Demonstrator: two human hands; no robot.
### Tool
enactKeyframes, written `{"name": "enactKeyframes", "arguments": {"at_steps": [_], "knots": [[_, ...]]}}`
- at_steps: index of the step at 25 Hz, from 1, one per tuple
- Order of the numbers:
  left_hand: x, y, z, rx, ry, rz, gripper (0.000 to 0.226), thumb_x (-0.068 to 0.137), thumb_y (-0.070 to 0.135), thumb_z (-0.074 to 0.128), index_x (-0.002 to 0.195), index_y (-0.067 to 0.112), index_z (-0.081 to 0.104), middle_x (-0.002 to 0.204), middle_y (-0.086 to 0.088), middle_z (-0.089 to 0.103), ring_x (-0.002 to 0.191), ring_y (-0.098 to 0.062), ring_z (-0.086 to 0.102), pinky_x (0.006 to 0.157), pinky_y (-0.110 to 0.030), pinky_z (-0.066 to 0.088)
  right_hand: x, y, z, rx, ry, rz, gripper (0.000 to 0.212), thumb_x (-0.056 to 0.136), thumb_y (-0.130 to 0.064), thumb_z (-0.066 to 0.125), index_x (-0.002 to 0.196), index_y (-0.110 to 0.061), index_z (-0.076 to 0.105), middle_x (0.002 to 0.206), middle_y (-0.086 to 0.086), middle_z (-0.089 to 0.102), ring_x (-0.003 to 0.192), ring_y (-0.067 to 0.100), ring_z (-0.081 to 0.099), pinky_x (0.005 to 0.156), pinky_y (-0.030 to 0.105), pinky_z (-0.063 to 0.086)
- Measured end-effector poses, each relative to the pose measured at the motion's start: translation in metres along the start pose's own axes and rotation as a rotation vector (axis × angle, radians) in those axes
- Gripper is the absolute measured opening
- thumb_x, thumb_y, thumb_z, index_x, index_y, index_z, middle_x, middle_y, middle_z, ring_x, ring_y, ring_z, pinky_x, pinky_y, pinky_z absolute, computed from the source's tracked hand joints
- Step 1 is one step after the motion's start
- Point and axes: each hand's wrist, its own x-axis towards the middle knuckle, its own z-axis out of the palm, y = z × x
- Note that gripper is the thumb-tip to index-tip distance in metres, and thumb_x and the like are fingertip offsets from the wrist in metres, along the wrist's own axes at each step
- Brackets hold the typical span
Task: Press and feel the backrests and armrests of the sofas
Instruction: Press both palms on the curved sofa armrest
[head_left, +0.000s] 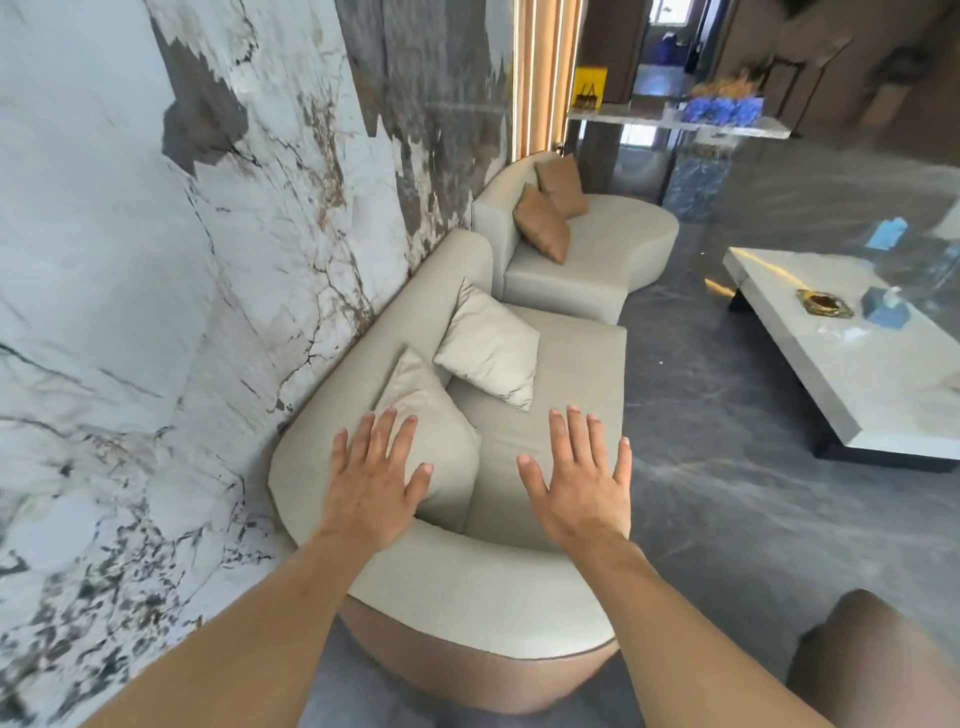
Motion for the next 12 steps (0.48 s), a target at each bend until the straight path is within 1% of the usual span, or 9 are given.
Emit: {"name": "enactKeyframes", "arguments": {"at_steps": [5, 7, 9, 12], "knots": [[-0.017, -0.043, 0.007, -0.001, -0.028, 0.018, 0.066, 0.093, 0.055, 0.01, 0.151, 0.027, -0.001, 0.162, -0.001, 0.0, 0.147, -0.024, -0.005, 0.117, -0.048, -0.006, -0.022, -0.034, 0.012, -0.017, -0.031, 0.017, 0.072, 0.082, -0.067, -0.01, 0.142, -0.03, -0.027, 0.16, -0.008, -0.018, 0.144, 0.013, -0.023, 0.109, 0.045, -0.026], [-0.016, -0.064, 0.017, 0.013, -0.045, 0.04, 0.066, 0.092, 0.056, 0.008, 0.151, 0.027, -0.001, 0.162, -0.001, 0.001, 0.147, -0.024, -0.004, 0.116, -0.048, -0.006, -0.027, -0.05, 0.025, -0.013, -0.056, 0.043, 0.07, 0.083, -0.067, -0.009, 0.14, -0.03, -0.028, 0.159, -0.008, -0.019, 0.143, 0.013, -0.024, 0.111, 0.046, -0.023], [-0.012, -0.085, 0.033, 0.006, -0.059, 0.071, 0.066, 0.093, 0.056, 0.011, 0.151, 0.027, 0.002, 0.162, -0.002, 0.003, 0.147, -0.025, -0.002, 0.116, -0.048, -0.005, -0.033, -0.067, 0.044, -0.018, -0.075, 0.071, 0.07, 0.083, -0.067, -0.01, 0.139, -0.03, -0.029, 0.159, -0.008, -0.021, 0.143, 0.012, -0.025, 0.113, 0.047, -0.021], [-0.005, -0.109, 0.065, -0.01, -0.099, 0.142, 0.065, 0.093, 0.055, 0.014, 0.151, 0.026, 0.008, 0.161, -0.002, 0.008, 0.147, -0.025, 0.0, 0.116, -0.048, -0.005, -0.045, -0.084, 0.078, -0.02, -0.124, 0.125, 0.074, 0.083, -0.068, -0.009, 0.145, -0.029, -0.023, 0.159, -0.009, -0.02, 0.143, 0.012, -0.025, 0.11, 0.045, -0.025]]}}
